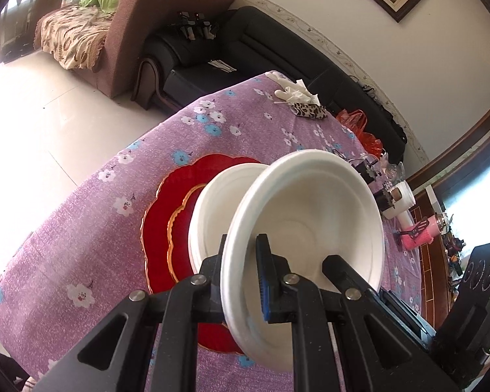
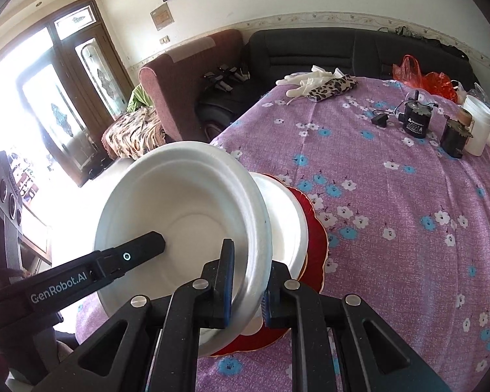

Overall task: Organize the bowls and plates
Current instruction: 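Carry the small white bowl with both grippers and lower it onto the stack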

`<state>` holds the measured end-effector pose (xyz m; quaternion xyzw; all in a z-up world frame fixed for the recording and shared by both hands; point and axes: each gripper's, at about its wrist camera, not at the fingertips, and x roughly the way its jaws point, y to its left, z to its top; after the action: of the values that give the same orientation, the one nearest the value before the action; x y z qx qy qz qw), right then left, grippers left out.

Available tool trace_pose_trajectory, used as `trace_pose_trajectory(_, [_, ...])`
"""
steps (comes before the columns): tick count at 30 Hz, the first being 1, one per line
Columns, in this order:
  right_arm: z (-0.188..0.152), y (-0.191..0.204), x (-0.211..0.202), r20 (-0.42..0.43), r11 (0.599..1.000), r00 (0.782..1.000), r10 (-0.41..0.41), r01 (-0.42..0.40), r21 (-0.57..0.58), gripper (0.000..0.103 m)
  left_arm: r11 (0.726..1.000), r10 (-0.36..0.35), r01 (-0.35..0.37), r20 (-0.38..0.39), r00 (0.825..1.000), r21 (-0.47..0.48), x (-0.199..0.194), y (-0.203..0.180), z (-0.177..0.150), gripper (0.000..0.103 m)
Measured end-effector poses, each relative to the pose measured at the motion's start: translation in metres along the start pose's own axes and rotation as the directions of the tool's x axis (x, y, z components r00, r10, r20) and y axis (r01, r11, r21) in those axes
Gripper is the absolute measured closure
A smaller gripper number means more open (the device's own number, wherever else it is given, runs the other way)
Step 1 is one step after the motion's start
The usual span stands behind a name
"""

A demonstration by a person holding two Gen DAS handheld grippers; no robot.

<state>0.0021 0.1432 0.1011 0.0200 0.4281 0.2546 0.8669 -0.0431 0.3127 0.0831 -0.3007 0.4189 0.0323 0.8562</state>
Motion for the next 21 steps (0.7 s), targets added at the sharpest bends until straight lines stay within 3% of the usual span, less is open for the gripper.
trace_pose_trajectory(9, [0.002, -0.016, 0.025, -0.034, 0.999, 0.999, -0.032, 0.034, 0.036, 0.088, 0.999, 0.026, -0.026, 0.002, 1.000, -0.022, 0.009, 0.009, 0.008, 0.089])
trace_pose_trajectory(21, [0.007, -0.017, 0.037, -0.017, 0.997, 0.997, -0.073, 0.073, 0.006, 0.088, 0.998, -0.014, 0.014, 0.006, 1.000, -0.061, 0.009, 0.017, 0.011, 0.088])
